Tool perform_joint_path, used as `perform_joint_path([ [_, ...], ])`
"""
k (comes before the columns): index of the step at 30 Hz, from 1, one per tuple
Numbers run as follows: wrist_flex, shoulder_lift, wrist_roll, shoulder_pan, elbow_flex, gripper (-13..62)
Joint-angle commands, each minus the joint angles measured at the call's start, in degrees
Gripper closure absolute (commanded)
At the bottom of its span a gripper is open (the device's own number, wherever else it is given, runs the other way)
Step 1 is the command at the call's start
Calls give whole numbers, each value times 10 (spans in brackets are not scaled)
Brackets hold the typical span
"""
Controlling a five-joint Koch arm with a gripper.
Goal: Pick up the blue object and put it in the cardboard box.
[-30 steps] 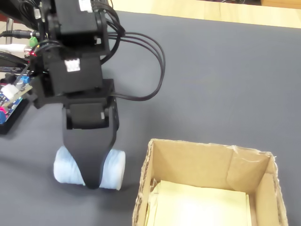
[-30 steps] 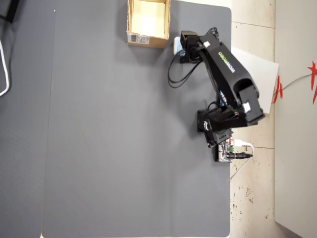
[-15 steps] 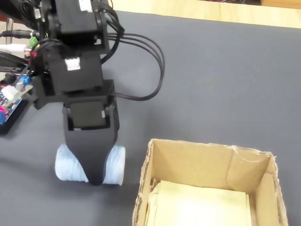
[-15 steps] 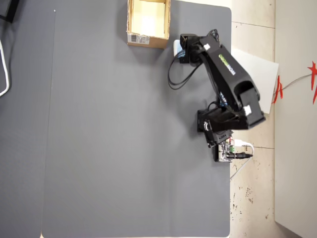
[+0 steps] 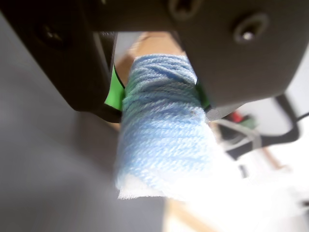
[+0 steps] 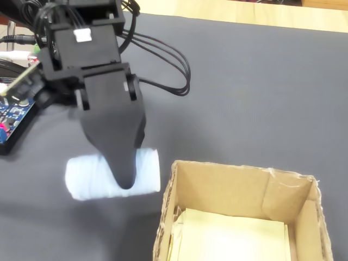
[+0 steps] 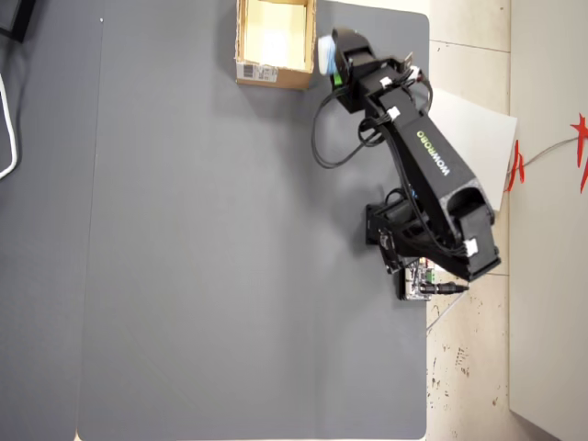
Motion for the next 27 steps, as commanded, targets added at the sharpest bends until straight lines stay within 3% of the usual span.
perform_joint_path([
  [1,-91,26,38,-11,-29,294],
  [8,-153,25,56,-83,-87,290],
  [11,-137,-47,53,-195,-157,289],
  [13,-120,-61,52,-205,-167,289],
  [14,-78,-83,52,-211,-193,217],
  [16,-48,-93,51,-211,-212,178],
  [27,5,-62,45,-236,-214,156],
])
